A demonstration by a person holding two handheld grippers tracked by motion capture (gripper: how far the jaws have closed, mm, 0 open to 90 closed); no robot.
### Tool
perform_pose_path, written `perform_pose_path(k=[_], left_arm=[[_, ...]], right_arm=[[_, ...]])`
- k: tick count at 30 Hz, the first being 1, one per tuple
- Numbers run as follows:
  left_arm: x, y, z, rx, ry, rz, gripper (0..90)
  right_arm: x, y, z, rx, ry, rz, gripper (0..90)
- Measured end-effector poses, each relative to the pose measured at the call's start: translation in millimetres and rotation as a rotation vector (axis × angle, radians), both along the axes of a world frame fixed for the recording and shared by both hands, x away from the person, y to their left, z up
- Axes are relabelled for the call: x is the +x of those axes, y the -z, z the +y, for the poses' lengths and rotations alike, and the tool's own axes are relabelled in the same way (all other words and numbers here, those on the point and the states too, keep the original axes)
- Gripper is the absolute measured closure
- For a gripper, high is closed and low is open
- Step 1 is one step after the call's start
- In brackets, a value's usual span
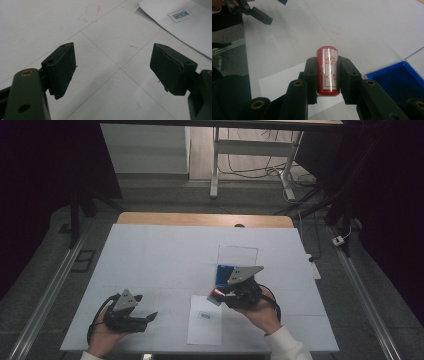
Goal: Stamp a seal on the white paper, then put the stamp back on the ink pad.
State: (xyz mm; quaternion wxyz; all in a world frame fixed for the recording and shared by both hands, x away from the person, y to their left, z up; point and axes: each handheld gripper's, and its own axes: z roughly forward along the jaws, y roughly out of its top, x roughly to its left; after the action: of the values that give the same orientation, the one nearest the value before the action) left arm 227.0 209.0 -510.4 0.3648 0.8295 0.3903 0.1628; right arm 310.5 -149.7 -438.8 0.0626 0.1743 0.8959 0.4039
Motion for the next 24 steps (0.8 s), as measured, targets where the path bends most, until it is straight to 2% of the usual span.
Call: perform_pose_path(k=[16,21,24], left_arm=[[0.1,0.6,1.5,-0.002,-0.003,0.003,21.3],[-1.1,-0.2,1.0,-0.001,0.002,-0.003,21.3],[-0.6,-0.5,0.9,-0.001,0.001,-0.003,21.3]], right_arm=[[6.1,-4.5,-11.5,-0.028,0.059,-0.048,69.6],[15.9,-8.4,-26.1,-0.01,0.103,-0.058,69.6],[21.4,-8.6,-34.5,-0.015,0.137,-0.062,69.6]])
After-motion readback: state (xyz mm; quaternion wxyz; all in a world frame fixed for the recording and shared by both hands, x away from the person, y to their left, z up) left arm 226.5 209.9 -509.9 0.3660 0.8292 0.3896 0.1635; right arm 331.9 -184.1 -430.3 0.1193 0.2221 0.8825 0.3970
